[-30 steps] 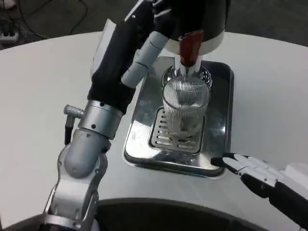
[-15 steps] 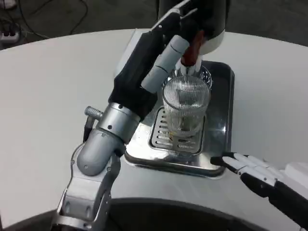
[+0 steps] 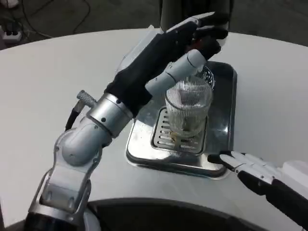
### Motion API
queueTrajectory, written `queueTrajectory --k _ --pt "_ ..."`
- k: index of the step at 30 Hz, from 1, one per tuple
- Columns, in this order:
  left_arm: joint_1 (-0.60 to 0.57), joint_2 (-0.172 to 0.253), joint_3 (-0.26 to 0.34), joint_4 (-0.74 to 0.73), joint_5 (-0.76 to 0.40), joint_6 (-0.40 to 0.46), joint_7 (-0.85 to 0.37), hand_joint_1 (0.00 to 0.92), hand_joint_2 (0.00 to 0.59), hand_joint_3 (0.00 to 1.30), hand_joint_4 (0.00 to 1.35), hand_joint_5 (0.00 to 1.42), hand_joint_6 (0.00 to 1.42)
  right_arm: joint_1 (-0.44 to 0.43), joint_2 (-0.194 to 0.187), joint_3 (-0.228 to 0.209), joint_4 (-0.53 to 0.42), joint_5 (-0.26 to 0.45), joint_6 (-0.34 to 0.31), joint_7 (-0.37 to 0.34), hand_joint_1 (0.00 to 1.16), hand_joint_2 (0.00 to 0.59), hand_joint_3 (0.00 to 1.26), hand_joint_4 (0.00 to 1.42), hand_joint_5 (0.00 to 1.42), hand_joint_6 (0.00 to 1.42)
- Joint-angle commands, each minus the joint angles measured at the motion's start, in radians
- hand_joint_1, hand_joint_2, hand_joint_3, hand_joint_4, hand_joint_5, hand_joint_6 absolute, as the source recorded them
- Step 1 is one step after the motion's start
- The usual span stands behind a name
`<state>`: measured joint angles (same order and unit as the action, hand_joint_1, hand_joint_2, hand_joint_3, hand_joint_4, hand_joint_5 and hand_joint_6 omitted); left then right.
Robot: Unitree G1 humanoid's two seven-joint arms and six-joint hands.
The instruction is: Grasp the cup under the faucet to collect the drink, then remove the cup.
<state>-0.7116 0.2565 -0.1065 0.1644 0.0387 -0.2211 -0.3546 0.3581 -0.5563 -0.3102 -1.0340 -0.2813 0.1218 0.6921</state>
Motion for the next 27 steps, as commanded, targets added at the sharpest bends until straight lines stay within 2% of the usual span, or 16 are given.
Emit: queueTrajectory --k 1,8,12,14,17,18,19,23,25,27 --pt "-0.001 0.056 -0.042 -0.024 0.068 -0.058 -0.049 0.001 0.097 0.25 0.26 0.33 0.29 -0.002 0.006 0.002 -0.013 -0.001 0.002 -0.015 0.54 0.474 0.06 0.00 0.00 0.00" --pt "-0.005 0.123 -0.076 -0.020 0.150 -0.127 -0.052 0.000 0.097 0.25 0.25 0.32 0.28 -0.003 0.023 0.018 -0.013 -0.020 0.006 -0.042 0.54 0.474 0.07 0.02 0.00 0.00" --pt "-0.003 0.152 -0.096 -0.017 0.238 -0.177 -0.021 0.000 0.097 0.25 0.25 0.32 0.27 -0.011 0.040 0.048 -0.013 -0.043 0.021 -0.065 0.54 0.469 0.07 0.03 0.00 0.00" --pt "0.000 0.155 -0.104 -0.010 0.258 -0.181 -0.013 0.000 0.098 0.25 0.25 0.32 0.27 -0.023 0.064 0.075 -0.004 -0.057 0.035 -0.094 0.54 0.465 0.07 0.05 0.00 0.00" --pt "0.001 0.153 -0.104 0.002 0.252 -0.174 -0.012 0.000 0.090 0.25 0.24 0.31 0.26 -0.048 0.099 0.118 0.030 -0.088 0.035 -0.149 0.61 0.374 0.08 0.07 0.00 0.00" --pt "0.001 0.151 -0.101 0.006 0.243 -0.171 -0.014 0.000 0.089 0.25 0.24 0.31 0.26 -0.057 0.116 0.135 0.049 -0.099 0.029 -0.176 0.66 0.330 0.08 0.08 0.02 0.01" --pt "0.001 0.149 -0.098 0.011 0.233 -0.168 -0.017 0.000 0.078 0.25 0.24 0.31 0.25 -0.064 0.136 0.151 0.072 -0.109 0.021 -0.207 0.69 0.311 0.09 0.09 0.03 0.02" --pt "0.008 0.151 -0.085 0.021 0.197 -0.159 -0.024 0.000 0.103 0.25 0.23 0.30 0.25 -0.089 0.205 0.195 0.167 -0.126 -0.013 -0.316 0.73 0.269 0.10 0.11 0.07 0.08" --pt "0.012 0.153 -0.082 0.022 0.186 -0.159 -0.024 0.000 0.122 0.25 0.23 0.30 0.25 -0.101 0.240 0.205 0.215 -0.115 -0.025 -0.362 0.75 0.253 0.11 0.12 0.07 0.08" --pt "0.014 0.156 -0.081 0.022 0.180 -0.159 -0.024 0.000 0.116 0.24 0.22 0.29 0.24 -0.110 0.271 0.211 0.257 -0.096 -0.037 -0.404 0.77 0.225 0.11 0.13 0.09 0.11"
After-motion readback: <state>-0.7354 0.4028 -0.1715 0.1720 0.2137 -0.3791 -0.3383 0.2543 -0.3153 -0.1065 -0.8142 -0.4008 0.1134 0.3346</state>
